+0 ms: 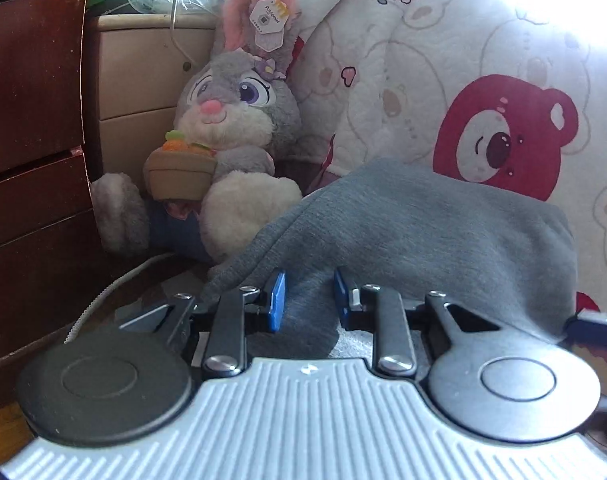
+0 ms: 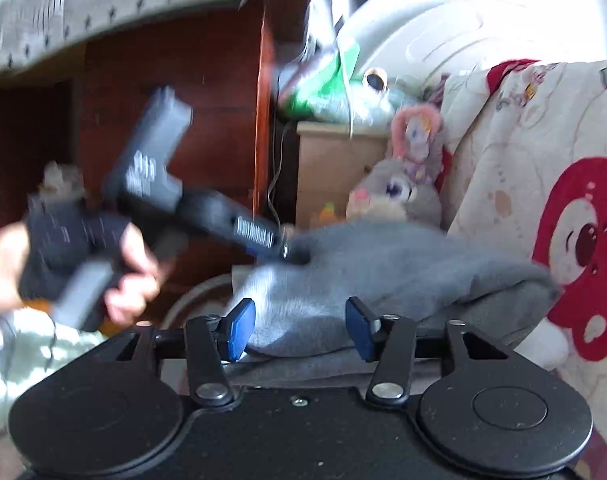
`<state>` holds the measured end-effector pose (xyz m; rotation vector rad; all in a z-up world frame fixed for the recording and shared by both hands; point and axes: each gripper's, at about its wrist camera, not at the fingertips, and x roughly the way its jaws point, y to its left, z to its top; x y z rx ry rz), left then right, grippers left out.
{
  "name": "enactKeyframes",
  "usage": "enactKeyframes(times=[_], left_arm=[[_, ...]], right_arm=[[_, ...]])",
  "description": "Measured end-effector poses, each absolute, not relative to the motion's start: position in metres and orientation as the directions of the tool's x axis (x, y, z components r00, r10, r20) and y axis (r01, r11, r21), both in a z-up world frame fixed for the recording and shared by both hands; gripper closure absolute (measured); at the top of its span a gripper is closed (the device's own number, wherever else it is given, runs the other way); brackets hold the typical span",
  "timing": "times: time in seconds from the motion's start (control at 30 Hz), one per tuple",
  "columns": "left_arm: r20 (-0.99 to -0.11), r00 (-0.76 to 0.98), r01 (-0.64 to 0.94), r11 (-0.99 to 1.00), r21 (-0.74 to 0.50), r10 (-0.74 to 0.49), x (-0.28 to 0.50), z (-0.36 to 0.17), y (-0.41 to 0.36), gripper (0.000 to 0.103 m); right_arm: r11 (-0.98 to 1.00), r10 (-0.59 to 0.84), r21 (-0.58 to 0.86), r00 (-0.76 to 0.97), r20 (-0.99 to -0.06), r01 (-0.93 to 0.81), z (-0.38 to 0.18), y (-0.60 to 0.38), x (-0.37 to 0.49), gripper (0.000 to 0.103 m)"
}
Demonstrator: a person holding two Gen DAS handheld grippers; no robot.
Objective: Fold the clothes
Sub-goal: 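Release the sweatshirt on the stack and open both grippers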
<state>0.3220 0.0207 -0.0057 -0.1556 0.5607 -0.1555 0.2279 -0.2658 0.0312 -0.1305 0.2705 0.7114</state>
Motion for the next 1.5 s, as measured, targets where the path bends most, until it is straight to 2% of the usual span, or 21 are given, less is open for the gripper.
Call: enactKeyframes(times=[0.03,0.1,0.2,0.37,0.47,0.5,0.53,0.57,0.6,0.63,0.7,0.77,0.87,1.13,1.27,1.5], left_arm=[[-0.510,0.840,0.102,0.977,-0.189,-0.187,0.322,-0.006,0.020,0.078],[-0.498,0.846,0.101,0.974,-0.201,-0.191,0.321,-0.007,0.020,0.078],[-0.502,0.843,0.094,0.973,-0.212,-0.191,0.320,-0.008,0.021,0.078],[-0.528,0.835,0.047,0.976,-0.211,-0.154,0.320,-0.005,0.023,0.075],[-0.537,0.839,-0.017,0.983,-0.182,-0.085,0.298,0.013,0.013,0.072],[-0.522,0.848,-0.002,0.984,-0.177,-0.092,0.285,0.022,0.004,0.064],[-0.513,0.852,0.017,0.985,-0.171,-0.104,0.272,0.026,-0.006,0.048],[-0.511,0.851,0.040,0.985,-0.166,-0.120,0.260,0.027,-0.018,0.039],[-0.510,0.849,0.063,0.985,-0.160,-0.137,0.248,0.028,-0.030,0.024],[-0.508,0.848,0.085,0.984,-0.154,-0.153,0.236,0.029,-0.042,0.017],[-0.506,0.842,0.131,0.981,-0.142,-0.186,0.213,0.031,-0.066,0.016],[-0.503,0.837,0.164,0.976,-0.142,-0.214,0.190,0.031,-0.090,0.016],[-0.511,0.835,0.134,0.976,-0.172,-0.205,0.164,0.028,-0.110,0.002],[-0.607,0.788,0.091,0.994,-0.057,-0.107,0.124,0.019,-0.163,0.000],[-0.648,0.759,0.073,0.997,0.002,-0.055,0.104,0.014,-0.190,0.000],[-0.664,0.747,0.023,1.000,0.014,-0.008,0.077,0.018,-0.216,0.000]], right_arm=[[0.785,0.598,-0.013,0.764,-0.242,-0.619,0.039,-0.274,0.230,0.040],[0.814,0.564,0.007,0.788,-0.249,-0.580,0.036,-0.281,0.244,0.037],[0.844,0.520,0.033,0.802,-0.293,-0.536,0.024,-0.289,0.268,0.050],[0.888,0.447,0.070,0.815,-0.369,-0.455,0.005,-0.302,0.307,0.050],[0.884,0.460,0.101,0.812,-0.358,-0.456,0.012,-0.297,0.289,0.046],[0.873,0.477,0.090,0.800,-0.364,-0.480,0.015,-0.292,0.278,0.045],[0.860,0.493,0.069,0.785,-0.375,-0.506,0.016,-0.286,0.271,0.043],[0.843,0.513,0.056,0.766,-0.387,-0.536,0.017,-0.283,0.264,0.043],[0.825,0.534,0.062,0.740,-0.409,-0.561,0.017,-0.281,0.258,0.043],[0.809,0.553,0.077,0.710,-0.436,-0.583,0.017,-0.281,0.252,0.042],[0.782,0.580,0.113,0.649,-0.492,-0.614,0.014,-0.284,0.242,0.042],[0.775,0.588,0.127,0.633,-0.504,-0.619,0.012,-0.292,0.228,0.042],[0.804,0.558,0.138,0.656,-0.507,-0.578,0.017,-0.310,0.200,0.041],[0.910,0.378,0.084,0.730,-0.570,-0.406,0.018,-0.376,0.141,0.036],[0.914,0.389,0.125,0.745,-0.542,-0.387,0.018,-0.399,0.110,0.027],[0.901,0.432,0.209,0.754,-0.494,-0.380,0.019,-0.419,0.069,0.023]])
